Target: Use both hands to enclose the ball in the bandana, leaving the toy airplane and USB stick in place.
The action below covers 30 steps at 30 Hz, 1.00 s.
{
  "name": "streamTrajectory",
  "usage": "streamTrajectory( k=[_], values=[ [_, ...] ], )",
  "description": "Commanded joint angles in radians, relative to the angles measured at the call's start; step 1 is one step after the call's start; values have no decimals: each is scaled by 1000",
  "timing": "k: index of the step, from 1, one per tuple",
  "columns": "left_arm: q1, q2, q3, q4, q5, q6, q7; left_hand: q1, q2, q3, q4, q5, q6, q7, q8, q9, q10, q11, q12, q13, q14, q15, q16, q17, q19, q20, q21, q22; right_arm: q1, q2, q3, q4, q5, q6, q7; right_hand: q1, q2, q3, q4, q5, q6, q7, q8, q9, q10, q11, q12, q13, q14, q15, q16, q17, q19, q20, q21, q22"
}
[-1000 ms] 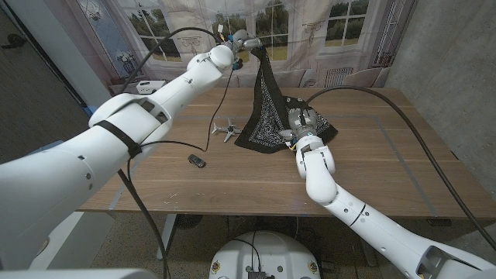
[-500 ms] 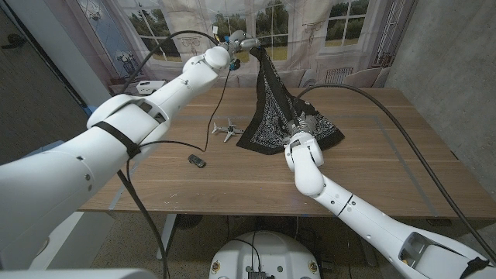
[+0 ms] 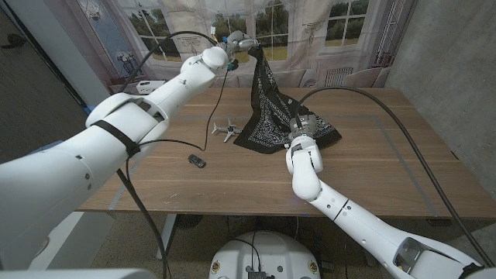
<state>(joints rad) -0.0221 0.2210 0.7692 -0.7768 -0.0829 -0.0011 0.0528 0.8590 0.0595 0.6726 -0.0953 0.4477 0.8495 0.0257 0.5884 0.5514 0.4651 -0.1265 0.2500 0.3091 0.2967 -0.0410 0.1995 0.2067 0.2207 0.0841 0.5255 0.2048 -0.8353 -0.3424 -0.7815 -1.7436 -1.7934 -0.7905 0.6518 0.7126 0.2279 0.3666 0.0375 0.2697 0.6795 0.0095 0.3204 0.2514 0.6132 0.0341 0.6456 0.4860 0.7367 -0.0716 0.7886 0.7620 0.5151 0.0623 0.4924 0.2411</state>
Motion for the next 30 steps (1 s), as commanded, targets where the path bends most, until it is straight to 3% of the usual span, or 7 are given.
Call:
streamTrajectory(
  k=[1, 5, 8, 13, 19, 26, 30],
  values=[
    [-5, 3, 5, 8, 4, -4, -8, 0, 7, 9, 1, 6, 6, -4, 297, 2, -3, 2, -4, 2, -9, -33, 0, 4, -4, -4, 7, 1, -54, 4, 38, -24, 106, -125, -355, 29, -6, 140, 79, -26, 102, -27, 13, 1, 86, -26, 33, -10, 56, -112, 29, 31, 10, -27, 38, 11],
    [-5, 3, 5, 11, 2, -8, -13, 0, 7, 10, 1, 6, 7, -2, 298, 1, -3, 2, -5, 2, -9, -33, 0, 4, -4, -4, 8, 1, -59, 6, 40, -15, 137, -157, -463, 45, -15, 169, 81, -46, 173, -39, 44, 21, 120, -31, 68, 17, 87, -126, 57, 66, 21, -35, 63, 14],
    [-2, 6, 5, 5, 3, -5, -11, -1, 7, 11, 0, 6, 5, -5, 299, 1, -4, 3, -5, 2, -9, -31, 0, 4, -4, -4, 9, 1, -71, 4, 49, -24, 196, -171, -575, 62, -20, 177, 65, -60, 202, -30, 62, 37, 148, -35, 95, 37, 113, -128, 72, 73, 24, -31, 79, 15],
    [11, 18, -1, -19, 0, -9, -11, -3, 7, 12, -1, 6, 1, -5, 300, 0, -6, 2, -6, 3, -8, -31, 1, 4, -5, -4, 10, 1, -88, 9, 70, -31, 308, -199, -795, 81, -28, 175, 39, -69, 238, -24, 81, 53, 183, -27, 118, 49, 142, -126, 100, 90, 28, -26, 93, 14],
    [34, 38, -15, -52, -10, -28, -12, -4, 8, 13, -2, 6, -1, -4, 301, -2, -6, 0, -6, 3, -8, -33, 1, 4, -6, -4, 11, 1, -89, 48, 115, -11, 435, -266, -1100, 97, -27, 171, 19, -72, 257, -20, 95, 71, 203, -37, 142, 73, 159, -131, 135, 125, 16, -28, 104, 14],
    [55, 56, -26, -95, -16, -32, -17, -6, 8, 15, -2, 6, -2, -1, 302, -4, -6, -2, -7, 4, -9, -37, 1, 5, -5, -4, 13, 1, -56, 43, 139, -16, 537, -326, -1254, 107, -26, 165, 10, -73, 264, -19, 103, 88, 209, -44, 159, 97, 163, -133, 158, 147, -3, -34, 109, 14],
    [71, 68, -39, -122, -28, -44, -26, -6, 8, 16, -3, 6, -1, -4, 303, -7, -5, 0, -6, 4, -9, -38, 1, 4, -5, -5, 14, 1, -41, 46, 178, -13, 612, -328, -1399, 112, -25, 161, 7, -73, 267, -26, 108, 100, 212, -50, 170, 114, 167, -135, 171, 160, -18, -40, 112, 14]
  ],
)
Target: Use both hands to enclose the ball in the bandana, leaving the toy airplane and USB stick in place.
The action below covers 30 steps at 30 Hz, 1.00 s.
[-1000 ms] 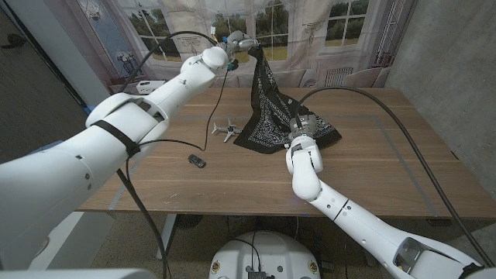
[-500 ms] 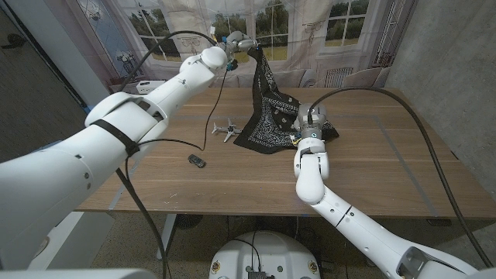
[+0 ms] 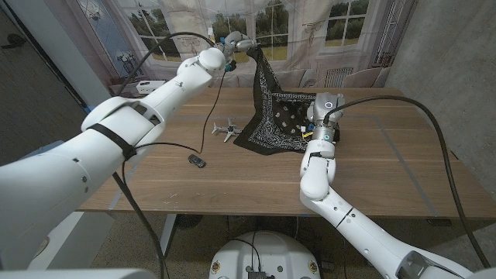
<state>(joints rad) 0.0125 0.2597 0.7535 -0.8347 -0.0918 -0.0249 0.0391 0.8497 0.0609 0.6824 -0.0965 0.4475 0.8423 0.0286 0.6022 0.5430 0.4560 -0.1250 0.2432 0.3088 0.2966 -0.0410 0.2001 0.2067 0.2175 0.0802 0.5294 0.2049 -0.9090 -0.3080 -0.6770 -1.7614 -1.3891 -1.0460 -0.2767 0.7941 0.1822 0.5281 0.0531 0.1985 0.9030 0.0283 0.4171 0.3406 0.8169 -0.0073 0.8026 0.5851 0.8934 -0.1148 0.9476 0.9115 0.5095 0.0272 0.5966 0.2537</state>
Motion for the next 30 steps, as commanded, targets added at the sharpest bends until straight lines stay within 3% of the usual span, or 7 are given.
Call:
streamTrajectory(
  k=[1, 6, 13, 20, 25, 30],
  values=[
    [38, 31, -25, -65, -20, -25, -15, 3, 7, 6, -2, 6, 7, -8, 289, 1, 3, -1, 0, 4, -8, -38, 0, 4, -2, -1, 11, 0, 37, 12, 83, 8, 227, -69, -505, 32, 21, -2, -9, -2, 45, -46, 14, 14, 12, -8, 17, 19, 10, -91, 16, 14, -17, -6, 8, 1],
    [49, 37, -36, -74, -35, -55, -33, 1, 7, 7, -3, 6, 7, -11, 293, 2, 5, -4, 1, 5, -7, -38, 1, 4, -3, -1, 12, 0, 66, 1, 108, 17, 297, -70, -613, 36, 22, -6, -8, -1, 53, -52, 23, 30, 13, -16, 31, 42, 6, -92, 23, 23, -31, -8, 12, 1],
    [62, 46, -43, -97, -39, -62, -42, -2, 6, 7, -3, 5, 8, -10, 295, 1, 8, -3, 1, 5, -5, -39, 2, 5, -5, 1, 13, 0, 120, -33, 117, 31, 373, -77, -671, 38, 23, -12, -3, 0, 54, -58, 32, 49, 14, -30, 47, 68, -1, -93, 28, 29, -49, -12, 16, 0],
    [71, 57, -22, -155, 28, 19, 37, -3, 5, 9, -4, 5, 5, -9, 295, -4, 9, -3, 1, 6, -4, -40, 2, 4, -5, 3, 15, 0, 185, -105, 76, 54, 415, -72, -639, 41, 23, -15, 0, 3, 56, -62, 41, 66, 20, -36, 52, 75, -8, -95, 29, 31, -56, -14, 24, -2],
    [65, 47, 7, -177, 103, 95, 125, -5, 5, 10, -5, 2, -2, -11, 291, -12, 11, -4, 2, 6, -3, -42, 2, 4, -3, 1, 18, 0, 246, -164, 30, 74, 446, -51, -557, 43, 25, -15, 4, 5, 56, -69, 45, 75, 14, -43, 53, 81, -7, -97, 32, 36, -64, -20, 29, -3],
    [52, 27, 42, -187, 179, 195, 204, -6, 5, 10, -6, -1, -3, -13, 289, -18, 15, -4, 3, 7, 0, -42, 3, 4, -1, 1, 20, 0, 318, -188, -25, 141, 457, -39, -502, 44, 24, -16, 10, 6, 55, -73, 42, 73, 15, -47, 49, 74, -11, -98, 27, 34, -68, -25, 34, -4]
  ],
)
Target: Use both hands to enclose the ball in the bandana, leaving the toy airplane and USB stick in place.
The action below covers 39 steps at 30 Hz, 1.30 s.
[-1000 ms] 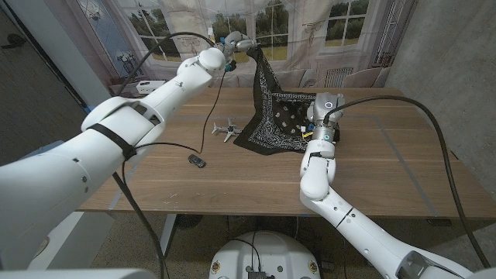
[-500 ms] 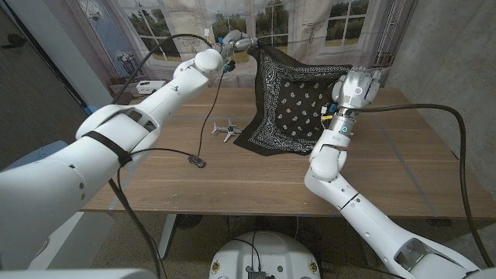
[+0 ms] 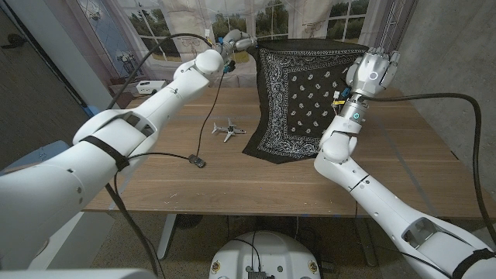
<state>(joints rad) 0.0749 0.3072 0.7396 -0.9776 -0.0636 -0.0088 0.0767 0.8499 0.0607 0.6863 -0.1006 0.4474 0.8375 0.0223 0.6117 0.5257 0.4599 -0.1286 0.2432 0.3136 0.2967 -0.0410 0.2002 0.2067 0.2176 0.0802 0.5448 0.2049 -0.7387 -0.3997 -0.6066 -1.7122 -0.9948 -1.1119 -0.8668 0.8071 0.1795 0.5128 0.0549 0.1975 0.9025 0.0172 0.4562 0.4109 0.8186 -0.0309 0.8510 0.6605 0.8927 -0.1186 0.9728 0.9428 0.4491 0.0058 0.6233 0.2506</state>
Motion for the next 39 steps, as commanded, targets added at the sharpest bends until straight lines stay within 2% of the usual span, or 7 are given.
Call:
streamTrajectory(
  k=[1, 11, 20, 26, 33, 37, 39],
  values=[
    [-15, -25, 63, -44, 164, 200, 176, -7, 5, 6, -3, -1, 0, -7, 279, -3, 12, 1, 3, 2, 0, -42, 3, 3, 0, 1, 6, -1, 161, -102, -107, 103, 66, 30, 101, 31, 28, 0, 9, 8, 56, -62, 3, 2, 13, -24, -1, -3, -11, -94, 1, 3, -9, -4, 8, -2],
    [-50, -95, 161, -15, 319, 420, 317, 6, -8, -4, -28, -18, 21, -10, 280, -23, 33, 5, 10, 3, 16, -40, 6, -3, 8, 7, 14, -1, 293, -108, -208, 261, 98, 50, 213, 32, 26, 3, 17, 10, 54, -72, -3, -4, 16, -34, -13, -25, -17, -95, -12, -3, -16, -2, 17, -5],
    [-85, -177, 251, 80, 423, 576, 408, 26, -10, -33, -53, -50, 50, -9, 270, -56, 71, -8, 19, 0, 37, -44, 16, -9, 17, 6, 23, -2, 414, -75, -295, 438, 130, 59, 285, 35, 25, 3, 20, 11, 53, -71, -11, -11, 23, -35, -23, -49, -22, -95, -22, -11, -17, 2, 26, -10],
    [-93, -190, 275, 104, 432, 590, 411, 34, -10, -44, -59, -63, 61, -12, 263, -71, 76, -9, 18, -3, 39, -48, 16, -11, 18, 5, 26, -3, 489, -35, -344, 580, 163, 83, 290, 36, 24, 2, 21, 11, 56, -74, -15, -16, 23, -34, -25, -53, -23, -96, -27, -14, -20, 2, 32, -13],
    [-85, -166, 282, 64, 425, 591, 372, 41, -14, -56, -65, -78, 75, -7, 255, -88, 79, -8, 14, -6, 42, -46, 17, -13, 18, 7, 28, -3, 559, 10, -405, 714, 201, 84, 308, 36, 25, 3, 25, 12, 47, -74, -23, -21, 18, -36, -31, -61, -25, -97, -34, -17, -23, 1, 37, -16],
    [-74, -145, 283, 19, 428, 600, 351, 41, -4, -70, -60, -100, 73, -3, 236, -109, 78, 2, 12, -10, 44, -40, 19, -12, 12, 16, 28, -4, 588, 37, -424, 780, 243, 103, 321, 56, 13, 6, -1, 12, 1, -76, -74, -50, 8, -41, -45, -82, -37, -100, -40, -26, -26, 10, 46, -22],
    [-70, -134, 285, 1, 432, 600, 341, 45, -4, -89, -63, -121, 38, -12, 198, -134, 61, 5, 3, -16, 45, -37, 20, -13, 11, 18, 30, -4, 598, 51, -428, 809, 263, 108, 311, 70, 7, 1, -27, 10, -42, -75, -124, -80, 4, -31, -56, -103, -48, -98, -43, -34, -31, 15, 52, -26]
  ],
)
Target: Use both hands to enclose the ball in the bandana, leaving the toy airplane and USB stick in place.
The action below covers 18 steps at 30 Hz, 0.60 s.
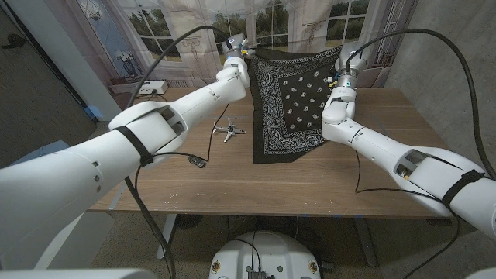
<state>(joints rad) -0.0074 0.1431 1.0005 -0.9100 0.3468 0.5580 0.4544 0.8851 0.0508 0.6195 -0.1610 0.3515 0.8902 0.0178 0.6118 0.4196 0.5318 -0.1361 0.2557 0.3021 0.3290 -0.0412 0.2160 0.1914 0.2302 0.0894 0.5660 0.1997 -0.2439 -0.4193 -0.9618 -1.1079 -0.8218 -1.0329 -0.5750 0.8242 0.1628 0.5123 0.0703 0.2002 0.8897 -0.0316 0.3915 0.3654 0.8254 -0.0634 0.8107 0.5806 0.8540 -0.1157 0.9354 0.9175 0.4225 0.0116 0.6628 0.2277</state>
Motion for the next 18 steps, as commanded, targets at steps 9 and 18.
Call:
streamTrajectory(
  k=[9, 18],
  values=[
    [10, 113, 44, -188, 33, 23, -192, -150, -65, -230, 45, -179, -564, -101, -236, -218, -319, 85, -64, -66, -161, 69, -31, 6, -132, 69, -48, -4, 153, 104, -133, 269, 142, -18, 72, 57, 34, 4, -56, 6, -193, -50, -214, -134, -124, -11, -106, -99, -72, -97, -61, -54, -24, 24, 35, -20],
    [40, 168, 1, -265, 14, -41, -263, -293, -83, -303, 81, -171, -811, -79, -414, -231, -528, 155, -66, -86, -342, 160, -35, 6, -319, 124, -149, -1, 171, 45, -188, 163, 168, -83, 200, -115, -113, -95, -28, 21, -462, -79, -213, -172, -410, 38, -302, -205, -313, -42, -366, -303, -100, 99, 22, -39]
  ],
)
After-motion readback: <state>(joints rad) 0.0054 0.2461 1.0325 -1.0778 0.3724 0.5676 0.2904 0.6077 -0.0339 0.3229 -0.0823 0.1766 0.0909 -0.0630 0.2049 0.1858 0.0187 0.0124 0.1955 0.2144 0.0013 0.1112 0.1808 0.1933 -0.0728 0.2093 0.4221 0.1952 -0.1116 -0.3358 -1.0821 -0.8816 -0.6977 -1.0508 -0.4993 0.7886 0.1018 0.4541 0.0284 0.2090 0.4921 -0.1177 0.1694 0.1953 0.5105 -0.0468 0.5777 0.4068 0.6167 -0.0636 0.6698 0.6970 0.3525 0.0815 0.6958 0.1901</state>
